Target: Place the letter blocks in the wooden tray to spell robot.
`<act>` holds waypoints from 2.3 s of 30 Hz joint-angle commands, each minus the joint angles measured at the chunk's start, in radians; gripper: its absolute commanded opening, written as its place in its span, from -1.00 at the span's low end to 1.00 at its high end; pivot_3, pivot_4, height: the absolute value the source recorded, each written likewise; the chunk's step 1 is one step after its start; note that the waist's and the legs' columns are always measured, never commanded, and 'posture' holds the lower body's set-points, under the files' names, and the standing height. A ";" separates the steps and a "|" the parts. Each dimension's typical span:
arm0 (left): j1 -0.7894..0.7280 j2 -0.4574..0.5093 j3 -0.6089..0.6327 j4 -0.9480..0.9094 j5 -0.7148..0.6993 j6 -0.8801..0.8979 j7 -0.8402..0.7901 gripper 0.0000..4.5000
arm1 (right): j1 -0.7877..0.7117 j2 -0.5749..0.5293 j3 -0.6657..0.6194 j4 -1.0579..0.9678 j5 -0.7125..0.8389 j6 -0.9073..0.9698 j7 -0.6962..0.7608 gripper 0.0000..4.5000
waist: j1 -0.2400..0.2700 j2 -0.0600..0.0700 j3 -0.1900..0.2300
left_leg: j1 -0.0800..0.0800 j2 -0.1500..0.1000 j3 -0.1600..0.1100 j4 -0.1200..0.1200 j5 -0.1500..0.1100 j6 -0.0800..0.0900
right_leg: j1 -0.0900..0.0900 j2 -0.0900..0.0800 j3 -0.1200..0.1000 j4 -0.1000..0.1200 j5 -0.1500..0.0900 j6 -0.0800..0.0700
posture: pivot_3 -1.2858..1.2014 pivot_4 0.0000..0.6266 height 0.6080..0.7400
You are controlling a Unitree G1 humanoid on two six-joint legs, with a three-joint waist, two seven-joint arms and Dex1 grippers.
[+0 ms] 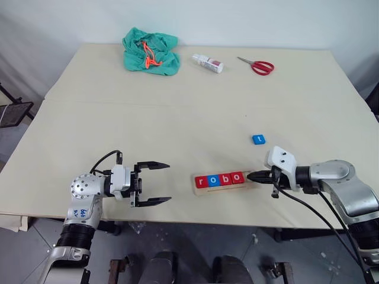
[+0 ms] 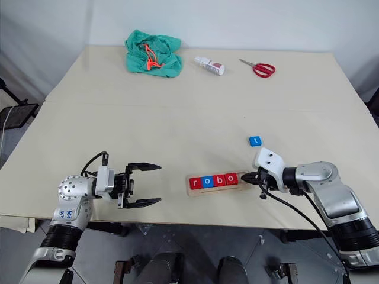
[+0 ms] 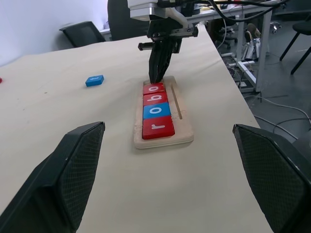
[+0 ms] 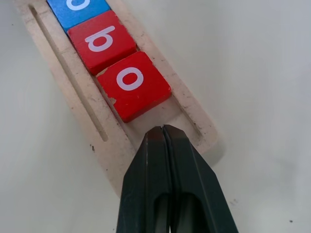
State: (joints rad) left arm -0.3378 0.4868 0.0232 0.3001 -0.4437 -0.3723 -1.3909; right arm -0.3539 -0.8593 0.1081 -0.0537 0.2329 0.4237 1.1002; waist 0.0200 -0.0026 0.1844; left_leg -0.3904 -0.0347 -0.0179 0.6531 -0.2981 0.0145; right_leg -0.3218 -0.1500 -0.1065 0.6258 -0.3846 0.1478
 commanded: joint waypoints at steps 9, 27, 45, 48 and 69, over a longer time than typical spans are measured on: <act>-0.004 0.005 0.013 -0.004 -0.006 -0.011 0.001 1.00 | 0.033 -0.006 -0.011 -0.078 0.025 0.004 0.049 -0.99 | 0.002 0.000 0.000 | 0.000 0.000 0.000 0.000 0.000 0.000 | 0.000 0.000 0.000 0.000 0.000 0.000 | 0.03 -0.52 1.00; -0.024 0.002 0.005 0.015 -0.002 -0.018 -0.002 1.00 | 0.022 -0.044 -0.075 -0.077 0.028 0.017 0.038 -0.99 | 0.003 0.000 0.000 | 0.000 0.000 0.000 0.000 0.000 0.000 | 0.000 0.000 0.000 0.000 0.000 0.000 | 0.03 -0.52 1.00; -0.068 0.024 0.030 0.094 -0.016 -0.022 -0.058 1.00 | 0.330 0.134 -0.562 -0.277 0.204 0.190 -0.315 0.23 | 0.005 0.000 0.000 | 0.000 -0.001 0.000 0.000 0.000 0.000 | 0.001 -0.001 -0.001 0.000 0.000 0.000 | 0.03 -0.52 1.00; -0.090 0.024 0.034 0.127 -0.014 -0.027 -0.071 1.00 | 0.349 0.176 -0.590 -0.296 0.222 0.199 -0.378 0.69 | 0.000 0.000 0.000 | 0.001 0.000 0.001 -0.001 0.000 0.000 | 0.000 0.000 0.000 0.000 0.000 0.000 | 0.03 -0.52 1.00; -0.052 0.032 0.033 0.036 -0.015 0.011 -0.060 1.00 | -0.131 0.350 -0.300 0.153 0.079 0.147 -0.639 0.99 | -0.023 0.000 0.000 | 0.001 -0.001 -0.001 -0.004 0.000 0.000 | -0.002 0.000 0.001 0.002 0.000 0.000 | 0.03 -0.52 1.00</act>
State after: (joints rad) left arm -0.4019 0.5100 0.0421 0.3886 -0.4457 -0.3670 -1.4615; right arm -0.4438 -0.5102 -0.1959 0.0363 0.3487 0.6348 0.4734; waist -0.0030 -0.0024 0.1842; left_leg -0.3894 -0.0360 -0.0187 0.6493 -0.2981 0.0144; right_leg -0.3234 -0.1505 -0.1057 0.6278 -0.3846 0.1478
